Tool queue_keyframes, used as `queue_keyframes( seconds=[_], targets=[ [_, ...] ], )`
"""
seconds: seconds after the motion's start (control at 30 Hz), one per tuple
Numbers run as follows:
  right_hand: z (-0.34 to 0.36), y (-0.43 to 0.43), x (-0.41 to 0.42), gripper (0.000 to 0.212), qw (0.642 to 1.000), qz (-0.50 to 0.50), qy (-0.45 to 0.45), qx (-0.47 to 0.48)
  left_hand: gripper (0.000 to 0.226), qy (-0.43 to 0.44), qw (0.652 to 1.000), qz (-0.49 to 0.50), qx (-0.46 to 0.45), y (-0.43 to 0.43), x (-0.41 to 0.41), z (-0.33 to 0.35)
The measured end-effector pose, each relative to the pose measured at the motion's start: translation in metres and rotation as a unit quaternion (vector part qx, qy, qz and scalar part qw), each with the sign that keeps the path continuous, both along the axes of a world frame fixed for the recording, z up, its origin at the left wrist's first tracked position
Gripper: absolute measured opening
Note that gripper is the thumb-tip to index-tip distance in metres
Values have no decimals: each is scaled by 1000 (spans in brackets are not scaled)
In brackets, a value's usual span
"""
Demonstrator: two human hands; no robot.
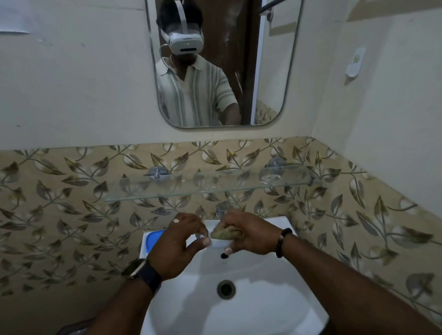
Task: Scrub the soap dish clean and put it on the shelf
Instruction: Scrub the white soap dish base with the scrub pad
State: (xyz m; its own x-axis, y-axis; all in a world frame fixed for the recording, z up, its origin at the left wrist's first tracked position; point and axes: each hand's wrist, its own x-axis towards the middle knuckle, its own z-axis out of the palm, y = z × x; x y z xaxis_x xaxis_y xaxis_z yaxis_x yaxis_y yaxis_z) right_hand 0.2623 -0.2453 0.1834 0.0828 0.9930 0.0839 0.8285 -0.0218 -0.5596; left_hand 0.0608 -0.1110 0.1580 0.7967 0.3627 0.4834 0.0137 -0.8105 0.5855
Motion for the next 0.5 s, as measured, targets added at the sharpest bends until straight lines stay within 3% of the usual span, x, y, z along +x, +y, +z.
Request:
queue_keyframes(
  seconds=[0.1,0.17,0.23,0.37,0.43,0.5],
  targets=[
    [3,-5,8,29,965,-85,217,122,27,10,998,44,-53,-3,6,7],
    [4,-6,6,21,918,-155,266,248,22,10,991,81,-104,-10,15,6],
    [-2,-7,-8,21,911,-167,178,332,23,-9,983,90,-159,-21,27,6],
    [-19,-11,-30,47,944,-49,-49,322,13,-67,954,79,-281,-37,42,14],
    [-17,-16,-15,40,938,-49,-65,337,13,-99,937,65,-329,-42,43,17],
    [-14,-23,3,30,932,-103,-21,347,23,-125,917,70,-373,-49,43,19]
  ],
)
